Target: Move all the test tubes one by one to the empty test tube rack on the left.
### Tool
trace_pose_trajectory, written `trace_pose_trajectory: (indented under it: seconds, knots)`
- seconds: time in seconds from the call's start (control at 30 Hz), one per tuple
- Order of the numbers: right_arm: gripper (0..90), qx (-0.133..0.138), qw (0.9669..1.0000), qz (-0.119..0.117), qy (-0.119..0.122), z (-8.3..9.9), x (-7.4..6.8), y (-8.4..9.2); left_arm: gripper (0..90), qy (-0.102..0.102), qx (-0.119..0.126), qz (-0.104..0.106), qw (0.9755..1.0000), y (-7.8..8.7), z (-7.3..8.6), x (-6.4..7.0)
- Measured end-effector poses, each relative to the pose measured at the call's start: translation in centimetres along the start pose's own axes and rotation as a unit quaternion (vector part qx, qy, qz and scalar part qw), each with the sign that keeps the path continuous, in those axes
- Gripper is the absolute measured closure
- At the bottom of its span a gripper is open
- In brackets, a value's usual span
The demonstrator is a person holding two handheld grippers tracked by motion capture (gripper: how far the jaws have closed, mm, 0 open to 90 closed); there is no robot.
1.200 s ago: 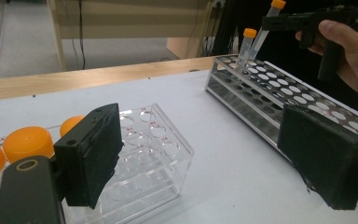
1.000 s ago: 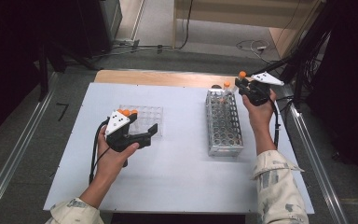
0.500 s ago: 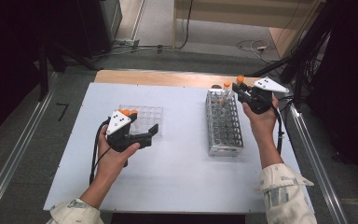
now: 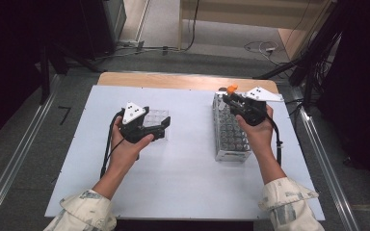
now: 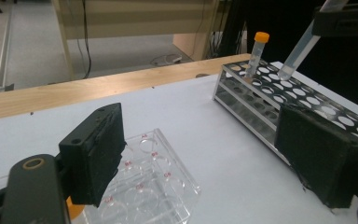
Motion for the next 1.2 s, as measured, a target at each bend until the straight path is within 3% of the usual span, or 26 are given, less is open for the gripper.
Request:
trace_pose_trajectory:
  seconds: [0.47,0.97,1.2]
  knots:
    - [71.4,-0.014,0.9986,-0.047,0.016,0.4,-5.2,-1.0,17.8,-0.004,0.007,0.008,0.9999,-1.7,-1.4,0.9]
    - [71.4,-0.035,0.9949,-0.083,0.046,1.5,-9.0,-1.5,18.8,-0.011,0.012,0.026,0.9995,-1.9,-1.8,1.9]
    - [71.4,-0.040,0.9934,-0.093,0.054,1.8,-10.0,-1.7,19.9,-0.022,0.008,0.035,0.9991,-2.9,-2.3,2.9]
Point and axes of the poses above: each handheld gripper's, and its own axes: y roughly backward along the jaws, z roughly out of its underside, x roughly to its right, the point moved 6 cm from there along -y, roughly forward along the jaws, and after that the axes turned 13 degrees about z, right-handed, at the moved point
